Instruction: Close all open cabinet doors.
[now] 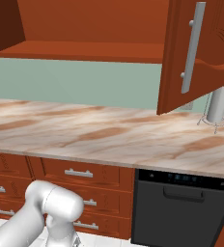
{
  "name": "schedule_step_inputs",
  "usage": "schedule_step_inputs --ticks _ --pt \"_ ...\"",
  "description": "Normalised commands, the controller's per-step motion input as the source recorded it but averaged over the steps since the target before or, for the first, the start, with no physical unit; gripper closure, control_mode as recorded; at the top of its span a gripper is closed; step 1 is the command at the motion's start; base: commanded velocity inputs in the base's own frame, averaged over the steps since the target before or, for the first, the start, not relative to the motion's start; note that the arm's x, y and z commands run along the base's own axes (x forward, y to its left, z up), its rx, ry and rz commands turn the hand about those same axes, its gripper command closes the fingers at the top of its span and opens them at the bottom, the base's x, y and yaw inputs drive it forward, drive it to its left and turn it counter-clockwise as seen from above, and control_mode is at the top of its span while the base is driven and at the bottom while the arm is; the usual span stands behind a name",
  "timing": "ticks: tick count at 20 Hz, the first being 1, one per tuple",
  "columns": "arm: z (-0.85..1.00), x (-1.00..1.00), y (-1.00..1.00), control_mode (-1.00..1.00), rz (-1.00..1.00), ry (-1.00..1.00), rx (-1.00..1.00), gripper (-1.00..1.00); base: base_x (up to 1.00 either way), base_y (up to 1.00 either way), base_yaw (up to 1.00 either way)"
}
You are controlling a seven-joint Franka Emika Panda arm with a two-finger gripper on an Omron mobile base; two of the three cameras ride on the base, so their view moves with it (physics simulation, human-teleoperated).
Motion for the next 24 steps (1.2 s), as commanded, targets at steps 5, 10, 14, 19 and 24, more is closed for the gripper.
schedule_step_inputs --ticks 5,10,14,19,24 --pt "0.05 -0.01 -0.30 -1.00 -0.15 -0.04 0.00 -1.00 0.00 0.00 0.00" --pt "0.13 0.00 -0.33 -1.00 -0.18 -0.02 0.00 -1.00 0.00 0.00 0.00" --pt "0.21 0.00 -0.43 -1.00 -0.19 -0.01 0.00 -1.00 0.00 0.00 0.00" --pt "0.17 0.00 -0.56 -1.00 -0.16 0.00 0.00 -1.00 0.00 0.00 0.00" --pt "0.08 0.06 -0.62 -1.00 -0.14 0.00 0.03 -1.00 0.00 0.00 0.00"
